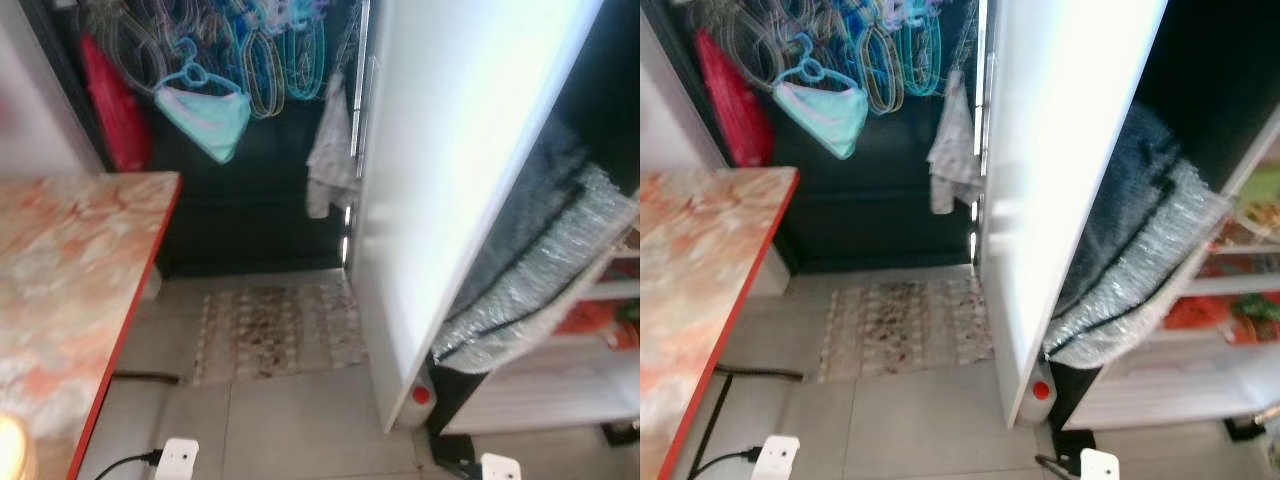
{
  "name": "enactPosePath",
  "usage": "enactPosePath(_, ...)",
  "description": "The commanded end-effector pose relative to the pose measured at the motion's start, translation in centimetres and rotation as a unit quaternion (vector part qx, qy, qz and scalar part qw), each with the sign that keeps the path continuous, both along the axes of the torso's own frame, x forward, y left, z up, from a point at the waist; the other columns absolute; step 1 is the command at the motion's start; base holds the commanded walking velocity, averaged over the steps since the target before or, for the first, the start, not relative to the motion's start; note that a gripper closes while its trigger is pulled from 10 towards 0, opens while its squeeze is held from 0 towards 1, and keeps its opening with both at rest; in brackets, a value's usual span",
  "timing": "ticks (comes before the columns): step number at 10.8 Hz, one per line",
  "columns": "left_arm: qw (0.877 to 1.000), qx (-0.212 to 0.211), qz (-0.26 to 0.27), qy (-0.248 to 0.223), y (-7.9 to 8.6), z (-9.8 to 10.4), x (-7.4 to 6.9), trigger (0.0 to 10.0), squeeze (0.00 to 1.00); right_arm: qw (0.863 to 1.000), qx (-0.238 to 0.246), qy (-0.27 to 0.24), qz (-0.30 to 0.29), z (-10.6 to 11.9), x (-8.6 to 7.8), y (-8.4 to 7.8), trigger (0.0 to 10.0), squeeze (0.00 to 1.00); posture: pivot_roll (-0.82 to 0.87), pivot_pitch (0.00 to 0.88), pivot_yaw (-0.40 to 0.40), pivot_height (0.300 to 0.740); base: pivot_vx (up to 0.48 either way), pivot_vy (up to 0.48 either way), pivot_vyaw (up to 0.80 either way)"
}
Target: Restocking fridge
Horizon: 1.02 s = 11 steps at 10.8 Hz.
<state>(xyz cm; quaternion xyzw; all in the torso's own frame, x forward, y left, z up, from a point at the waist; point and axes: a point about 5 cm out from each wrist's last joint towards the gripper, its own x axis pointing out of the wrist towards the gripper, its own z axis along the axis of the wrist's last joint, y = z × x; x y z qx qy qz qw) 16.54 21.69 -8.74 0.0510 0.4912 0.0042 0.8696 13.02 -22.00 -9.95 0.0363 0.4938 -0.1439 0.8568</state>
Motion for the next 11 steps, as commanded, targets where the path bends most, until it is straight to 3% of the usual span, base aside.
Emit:
enactPosePath(1,1.000,0.001,0.007,0.005,0.36,0.02,-0.09,10.0,0.00,1.000,0.005,0.007,-0.011,-0.18,-0.33,0.24,10.0,0.00,-0.17,0.000,0.058,0.740,0.000,0.000,-0.77)
enactPosePath(3,1.000,0.015,-0.018,0.007,0.50,0.11,0.04,10.0,0.00,1.000,0.005,0.008,-0.010,-0.20,-0.34,0.33,10.0,0.00,-0.17,0.000,0.061,0.740,0.000,-0.172,-0.77)
enactPosePath(11,1.000,0.002,-0.010,0.009,0.17,-0.01,-0.07,10.0,0.00,1.000,0.003,0.011,0.001,-0.15,-0.32,0.08,10.0,0.00,-0.17,0.000,0.058,0.740,0.000,-0.079,-0.78)
